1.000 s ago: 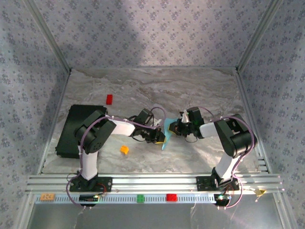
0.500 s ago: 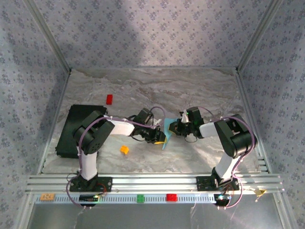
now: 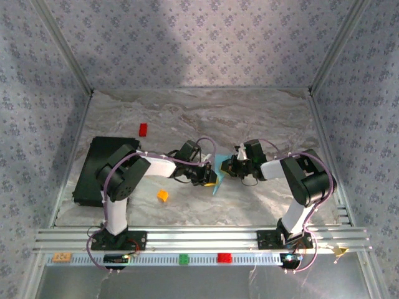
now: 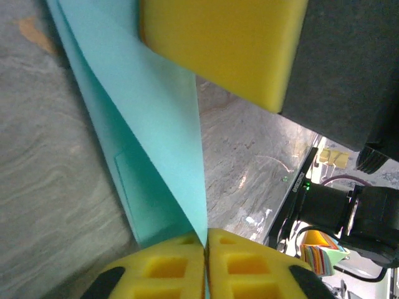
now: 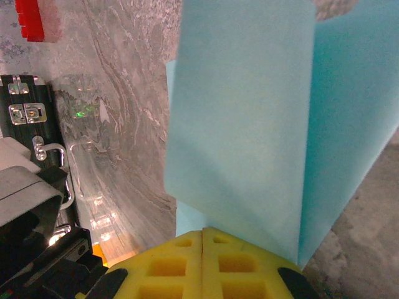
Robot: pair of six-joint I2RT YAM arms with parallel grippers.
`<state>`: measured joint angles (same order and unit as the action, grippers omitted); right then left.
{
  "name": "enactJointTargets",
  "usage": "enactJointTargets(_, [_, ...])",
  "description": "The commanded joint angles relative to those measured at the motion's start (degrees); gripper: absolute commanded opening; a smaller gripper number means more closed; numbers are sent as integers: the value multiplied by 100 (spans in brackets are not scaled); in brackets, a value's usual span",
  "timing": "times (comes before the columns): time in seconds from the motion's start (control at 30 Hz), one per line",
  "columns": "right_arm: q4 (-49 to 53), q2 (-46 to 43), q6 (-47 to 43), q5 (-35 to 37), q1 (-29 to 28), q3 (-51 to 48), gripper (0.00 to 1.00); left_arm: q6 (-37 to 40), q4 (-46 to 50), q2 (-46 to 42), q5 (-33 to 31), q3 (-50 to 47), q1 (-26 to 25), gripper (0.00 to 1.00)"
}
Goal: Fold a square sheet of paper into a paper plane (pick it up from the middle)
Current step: Fold the wing for the fifth time at the center of the table.
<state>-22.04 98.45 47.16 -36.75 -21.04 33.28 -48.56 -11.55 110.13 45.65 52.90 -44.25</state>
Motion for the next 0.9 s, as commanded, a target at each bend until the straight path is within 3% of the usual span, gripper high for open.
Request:
enactJointTargets(0.0, [754,267,-19,654,-55,-116,6,-110,-3,138,8,79,4,6])
enactJointTargets(0.27, [780,280,-29,669,-50,-102,6,-44,473,340,215,95,-24,0])
enactJointTargets(0.6, [837,285,-24,713,-54,-98,5,435,1256,247,32,53,-132,8])
enactJointTargets(0.87, [895,250,-32,731,-46,-89,5,663,1477,149,111,9,-194,5])
